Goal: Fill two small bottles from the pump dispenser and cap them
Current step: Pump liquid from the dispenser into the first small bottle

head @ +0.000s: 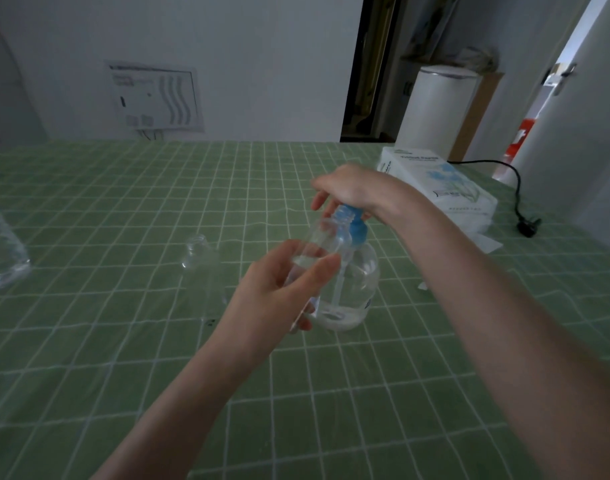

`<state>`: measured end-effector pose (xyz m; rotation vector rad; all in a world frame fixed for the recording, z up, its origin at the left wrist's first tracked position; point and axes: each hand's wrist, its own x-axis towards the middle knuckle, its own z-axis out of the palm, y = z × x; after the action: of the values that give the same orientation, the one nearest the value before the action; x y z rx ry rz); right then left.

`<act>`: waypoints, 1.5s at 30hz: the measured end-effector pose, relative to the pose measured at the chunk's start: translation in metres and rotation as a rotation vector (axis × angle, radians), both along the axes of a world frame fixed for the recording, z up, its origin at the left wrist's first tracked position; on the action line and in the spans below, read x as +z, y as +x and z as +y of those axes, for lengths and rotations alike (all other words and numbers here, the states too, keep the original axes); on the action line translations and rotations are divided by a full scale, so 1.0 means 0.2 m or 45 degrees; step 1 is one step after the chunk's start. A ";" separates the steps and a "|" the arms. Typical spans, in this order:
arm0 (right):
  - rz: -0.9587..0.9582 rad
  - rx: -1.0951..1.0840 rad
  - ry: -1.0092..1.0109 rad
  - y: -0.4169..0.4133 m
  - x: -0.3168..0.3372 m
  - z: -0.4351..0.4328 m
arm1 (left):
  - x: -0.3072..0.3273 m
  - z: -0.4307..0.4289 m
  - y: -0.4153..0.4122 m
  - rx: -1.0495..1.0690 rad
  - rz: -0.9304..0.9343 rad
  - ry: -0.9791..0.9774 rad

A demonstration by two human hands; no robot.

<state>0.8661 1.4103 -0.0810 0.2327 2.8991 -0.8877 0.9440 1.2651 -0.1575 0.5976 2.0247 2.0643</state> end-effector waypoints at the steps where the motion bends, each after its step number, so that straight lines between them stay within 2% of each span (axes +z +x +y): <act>1: 0.009 0.004 0.010 0.00 0.00 0.00 | 0.00 0.00 0.00 -0.003 0.003 -0.001; 13: 0.018 0.043 0.063 0.00 -0.01 0.00 | -0.03 0.00 -0.01 -0.001 0.012 0.004; 45: 0.096 0.027 -0.011 0.00 -0.01 -0.01 | -0.02 0.01 -0.02 0.007 0.045 -0.012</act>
<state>0.8660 1.4092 -0.0822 0.1710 2.9602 -0.9255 0.9402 1.2661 -0.1619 0.6323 2.0567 2.0602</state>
